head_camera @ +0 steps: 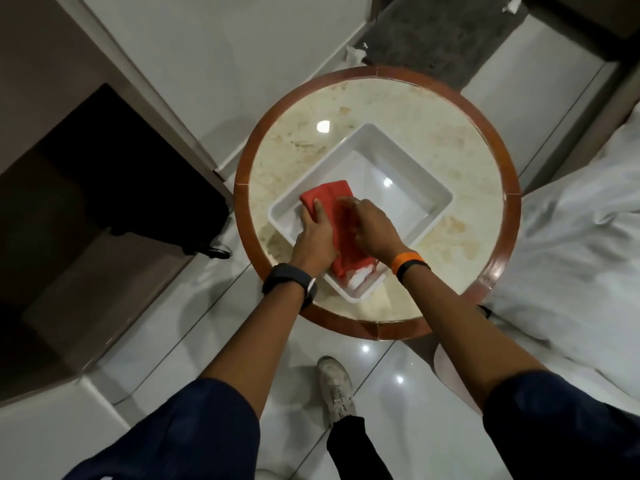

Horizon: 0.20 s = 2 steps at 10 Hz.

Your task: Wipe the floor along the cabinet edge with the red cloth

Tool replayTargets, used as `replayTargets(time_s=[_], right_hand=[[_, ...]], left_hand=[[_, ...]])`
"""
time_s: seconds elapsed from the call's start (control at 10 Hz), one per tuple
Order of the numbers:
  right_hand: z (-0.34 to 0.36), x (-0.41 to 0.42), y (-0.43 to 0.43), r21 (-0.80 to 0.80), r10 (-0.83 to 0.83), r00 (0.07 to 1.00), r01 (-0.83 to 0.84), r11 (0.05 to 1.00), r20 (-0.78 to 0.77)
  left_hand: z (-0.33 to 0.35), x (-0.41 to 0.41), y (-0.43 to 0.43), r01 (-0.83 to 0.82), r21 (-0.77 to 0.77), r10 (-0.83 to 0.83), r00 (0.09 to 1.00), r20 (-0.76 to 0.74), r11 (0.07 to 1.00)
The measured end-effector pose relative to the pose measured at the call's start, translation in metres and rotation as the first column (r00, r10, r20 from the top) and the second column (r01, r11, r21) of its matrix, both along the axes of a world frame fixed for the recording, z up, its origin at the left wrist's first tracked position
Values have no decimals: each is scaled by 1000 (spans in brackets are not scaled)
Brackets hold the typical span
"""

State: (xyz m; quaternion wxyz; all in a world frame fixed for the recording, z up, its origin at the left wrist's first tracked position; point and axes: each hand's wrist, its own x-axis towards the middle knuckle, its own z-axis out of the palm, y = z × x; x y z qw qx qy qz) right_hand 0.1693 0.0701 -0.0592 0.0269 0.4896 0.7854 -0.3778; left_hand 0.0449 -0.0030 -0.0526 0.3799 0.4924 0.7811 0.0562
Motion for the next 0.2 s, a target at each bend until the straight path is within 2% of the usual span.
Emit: replayTargets(time_s=[0.1, 0.2], right_hand=[[-8, -2, -4, 79, 73, 992, -81, 994, 103], [-7, -8, -11, 268, 53, 985, -97, 958, 165]], left_hand=[[9, 6, 2, -77, -26, 73, 991, -114, 997], [12, 3, -4, -68, 68, 80, 977, -200, 995]])
